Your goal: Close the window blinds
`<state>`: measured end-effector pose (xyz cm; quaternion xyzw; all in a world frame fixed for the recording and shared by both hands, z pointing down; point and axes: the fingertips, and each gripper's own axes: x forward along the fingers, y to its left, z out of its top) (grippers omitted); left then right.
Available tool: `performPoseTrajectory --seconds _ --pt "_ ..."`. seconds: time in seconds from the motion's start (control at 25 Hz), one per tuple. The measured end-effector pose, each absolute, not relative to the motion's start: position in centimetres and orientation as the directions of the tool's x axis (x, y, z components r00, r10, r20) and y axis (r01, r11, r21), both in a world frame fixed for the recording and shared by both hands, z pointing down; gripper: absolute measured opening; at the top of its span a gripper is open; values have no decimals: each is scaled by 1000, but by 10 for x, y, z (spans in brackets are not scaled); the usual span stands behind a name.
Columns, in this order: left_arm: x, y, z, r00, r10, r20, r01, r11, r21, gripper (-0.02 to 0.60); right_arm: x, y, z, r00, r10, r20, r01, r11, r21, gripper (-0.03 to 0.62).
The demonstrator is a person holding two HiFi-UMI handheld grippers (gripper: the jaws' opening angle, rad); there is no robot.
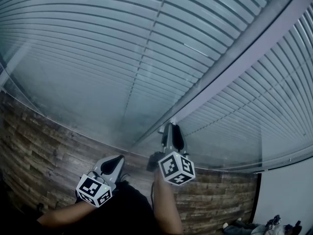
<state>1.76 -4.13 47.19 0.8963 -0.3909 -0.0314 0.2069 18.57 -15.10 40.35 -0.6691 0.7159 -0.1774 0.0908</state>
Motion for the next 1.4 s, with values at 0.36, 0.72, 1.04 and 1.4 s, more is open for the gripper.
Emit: performPoseTrajectory --seconds 0.36,0.72,1.04,1.4 --pt "16 -40 473 694 -712 108 -686 -608 399 0 174 -150 403 -80 -976 203 -965 127 229 117" --pt "23 -34 470 711 -696 101 -673 -631 387 0 179 -144 406 -91 -978 187 -971 129 203 84" --pt "9 -41 459 675 -735 72 -697 -602 389 0 178 -109 398 -105 -993 50 -993 103 -52 24" --pt "0 -49 445 668 -743 38 -712 -623 323 0 160 -83 392 -124 -992 16 -992 124 10 0"
